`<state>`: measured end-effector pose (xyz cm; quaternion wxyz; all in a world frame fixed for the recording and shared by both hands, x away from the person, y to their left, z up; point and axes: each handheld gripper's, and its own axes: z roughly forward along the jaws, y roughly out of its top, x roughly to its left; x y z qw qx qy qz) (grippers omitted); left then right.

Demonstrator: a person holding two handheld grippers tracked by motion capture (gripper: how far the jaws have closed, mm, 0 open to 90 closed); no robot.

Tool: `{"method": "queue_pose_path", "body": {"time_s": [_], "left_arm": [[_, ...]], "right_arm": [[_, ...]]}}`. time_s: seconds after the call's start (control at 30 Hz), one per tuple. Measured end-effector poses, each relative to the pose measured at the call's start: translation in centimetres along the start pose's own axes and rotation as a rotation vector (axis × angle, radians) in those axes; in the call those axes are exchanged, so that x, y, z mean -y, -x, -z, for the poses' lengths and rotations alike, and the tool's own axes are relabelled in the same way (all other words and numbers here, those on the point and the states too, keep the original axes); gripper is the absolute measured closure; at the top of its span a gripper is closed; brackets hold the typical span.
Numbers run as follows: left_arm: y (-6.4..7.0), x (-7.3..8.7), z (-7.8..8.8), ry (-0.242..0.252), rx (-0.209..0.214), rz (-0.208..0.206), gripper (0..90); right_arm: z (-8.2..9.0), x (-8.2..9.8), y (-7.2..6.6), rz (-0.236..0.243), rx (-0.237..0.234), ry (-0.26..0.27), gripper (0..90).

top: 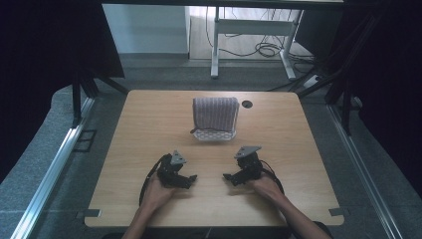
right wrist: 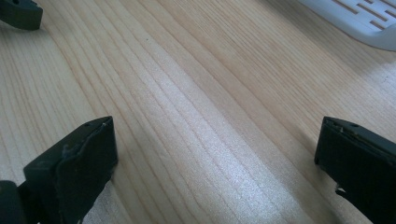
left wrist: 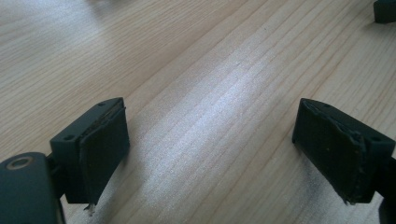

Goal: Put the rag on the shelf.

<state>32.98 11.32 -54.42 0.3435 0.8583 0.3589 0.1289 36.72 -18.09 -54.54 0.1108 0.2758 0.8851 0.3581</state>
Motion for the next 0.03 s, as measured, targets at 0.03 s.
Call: {"method": "queue_pose_path", "body": {"time_s": [0.03], "left_arm": [[0.00, 0.00, 0.00, 0.001, 0.000, 0.001, 10.0]], "right_arm": [[-0.01, 0.00, -0.01, 0.001, 0.001, 0.000, 0.0]]}}
